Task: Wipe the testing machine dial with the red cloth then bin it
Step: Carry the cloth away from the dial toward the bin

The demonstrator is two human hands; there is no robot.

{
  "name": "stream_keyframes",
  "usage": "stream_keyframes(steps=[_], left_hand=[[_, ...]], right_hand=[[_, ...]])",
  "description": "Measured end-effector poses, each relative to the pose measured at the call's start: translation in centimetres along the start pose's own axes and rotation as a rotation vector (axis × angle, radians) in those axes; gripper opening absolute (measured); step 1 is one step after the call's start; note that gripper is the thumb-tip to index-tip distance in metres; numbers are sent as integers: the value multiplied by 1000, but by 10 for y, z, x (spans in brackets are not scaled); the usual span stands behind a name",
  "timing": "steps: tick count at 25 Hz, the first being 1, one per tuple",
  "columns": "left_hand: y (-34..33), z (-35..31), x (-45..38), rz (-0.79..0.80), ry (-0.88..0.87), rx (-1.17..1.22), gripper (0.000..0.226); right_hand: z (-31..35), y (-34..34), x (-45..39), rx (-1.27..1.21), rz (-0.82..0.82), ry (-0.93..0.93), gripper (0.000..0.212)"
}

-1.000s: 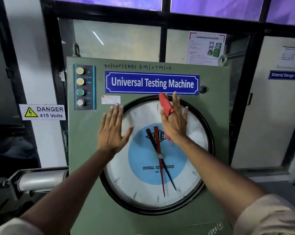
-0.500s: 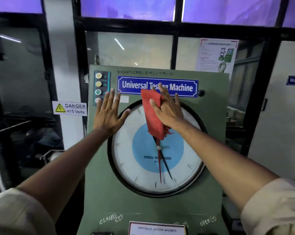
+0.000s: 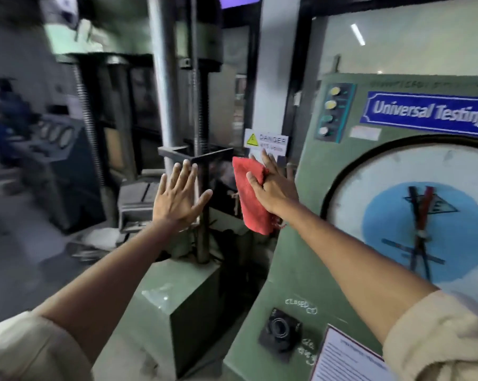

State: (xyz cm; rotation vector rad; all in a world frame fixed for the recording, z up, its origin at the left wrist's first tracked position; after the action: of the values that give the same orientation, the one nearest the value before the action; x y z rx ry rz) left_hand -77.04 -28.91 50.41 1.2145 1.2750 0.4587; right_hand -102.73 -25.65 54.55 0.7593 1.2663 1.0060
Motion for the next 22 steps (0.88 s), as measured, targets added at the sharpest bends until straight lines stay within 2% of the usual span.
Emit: stream_keyframes(steps=[6, 10, 15, 20, 22], left_hand=[[-8, 186, 81, 67, 239, -82, 100], [-9, 279, 130, 124, 324, -111, 101], [-8, 354, 169, 142, 396, -121, 99], [-9, 397, 187, 155, 443, -119, 89], [-9, 407, 196, 165, 460, -117, 89]], right_hand=[[159, -127, -45, -52, 153, 182, 63], [251, -189, -56, -85, 228, 285, 60], [334, -240, -60, -77, 287, 366, 60], [376, -271, -64, -114, 313, 374, 64], [389, -279, -63, -114, 326, 364, 72]])
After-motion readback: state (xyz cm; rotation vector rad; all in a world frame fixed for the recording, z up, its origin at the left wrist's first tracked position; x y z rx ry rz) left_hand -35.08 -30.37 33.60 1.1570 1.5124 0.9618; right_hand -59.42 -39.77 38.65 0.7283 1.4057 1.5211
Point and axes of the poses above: each hand's wrist, its own x-axis away from the middle knuckle, its own y-axis out of the back of the hand, z = x × y, the point moved 3 cm from there along -x, towards the middle knuckle, and after that the axes turned 5 degrees about z, right-handed, at the moved point
